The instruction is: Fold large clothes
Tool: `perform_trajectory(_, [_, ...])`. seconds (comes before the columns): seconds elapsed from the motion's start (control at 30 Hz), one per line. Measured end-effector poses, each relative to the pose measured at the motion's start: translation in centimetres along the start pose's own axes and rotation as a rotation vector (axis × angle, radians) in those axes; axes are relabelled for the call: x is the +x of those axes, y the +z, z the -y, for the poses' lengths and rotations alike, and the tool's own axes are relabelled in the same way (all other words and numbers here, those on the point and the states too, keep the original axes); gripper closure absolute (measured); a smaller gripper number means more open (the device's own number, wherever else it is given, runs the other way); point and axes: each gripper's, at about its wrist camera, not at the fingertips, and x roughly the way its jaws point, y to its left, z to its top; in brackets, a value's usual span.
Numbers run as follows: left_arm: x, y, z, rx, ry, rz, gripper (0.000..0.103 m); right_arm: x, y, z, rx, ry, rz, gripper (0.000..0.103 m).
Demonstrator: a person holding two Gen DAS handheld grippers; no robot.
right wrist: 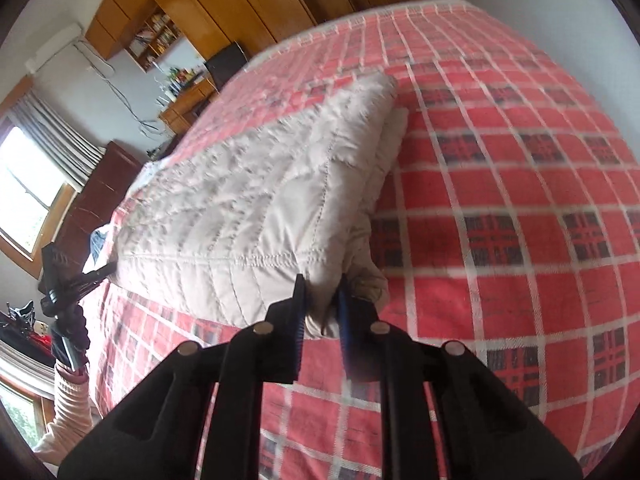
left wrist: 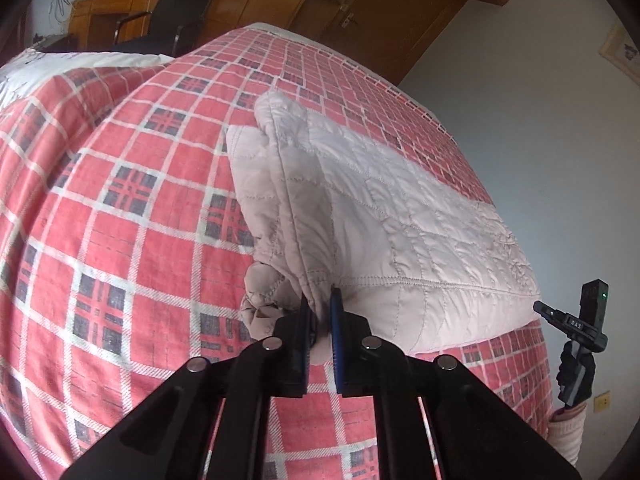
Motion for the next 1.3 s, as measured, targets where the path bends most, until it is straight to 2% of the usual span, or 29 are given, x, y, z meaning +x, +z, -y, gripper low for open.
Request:
perform_trajectory(0.17, [2.2, -1.2, -1.5, 0.01, 0.01, -0.041, 0.095, 2.5, -1.2, 1.5, 0.019, -0.016, -0.054, 0.09])
perform_trajectory(0.37, [2.9, -1.7, -1.6, 0.027, 0.022, -0.032, 0.094, 2.9, -1.6, 1.9, 0.038, 0.0, -0.049, 0.089])
perform_trajectory(0.43, [2.6, -1.7, -1.4, 0.025, 0.021, -0.037, 0.091, 2.7, -1.6, 1.8, 0.035, -0.004, -0.052, 0.089])
perform_trajectory(0.53, [1.3, -1.4, -1.4, -0.004, 0.007, -0.042, 0.079, 1.9, -1.2, 1.8, 0.038, 0.004, -0.044, 0.083])
perform_trajectory(0.57, [0.7, -1.3, -1.5, -0.014, -0.007, -0.039, 0.077, 1.3, -1.1, 1.8, 0.04, 0.01, -0.035, 0.078])
perform_trajectory(0.63, [-0.2, -0.7, -1.8, -0.033, -0.023, -0.029, 0.058, 0.4, -0.7, 1.6, 0.04, 0.023, -0.016, 0.067])
perform_trajectory(0.7, [-0.6, 0.1, -2.1, -0.048, -0.029, -0.02, 0.056, -0.4, -0.3, 1.7, 0.048, 0.045, 0.015, 0.053])
perform_trajectory(0.8, [-0.3, 1.4, -2.6, -0.073, -0.028, -0.014, 0.051, -1.0, 0.7, 2.3, 0.08, 0.064, 0.046, 0.041])
perform_trajectory(0.87, [0.5, 2.4, -2.9, -0.098, -0.052, -0.024, 0.049, -0.8, 1.4, 2.9, 0.113, 0.087, 0.05, 0.039])
perform_trajectory(0.97, [1.9, 3.4, -3.3, -0.122, -0.041, -0.032, 0.048, 0.1, 2.3, 3.6, 0.152, 0.1, 0.043, 0.037])
perform_trajectory(1.07, [3.4, 4.1, -4.0, -0.16, -0.088, -0.053, 0.047, 1.5, 3.3, 4.1, 0.178, 0.11, 0.021, 0.037])
perform_trajectory(1.3, [5.9, 5.2, -5.1, -0.184, -0.134, -0.078, 0.041, 4.2, 3.7, 6.0, 0.247, 0.175, -0.011, 0.032])
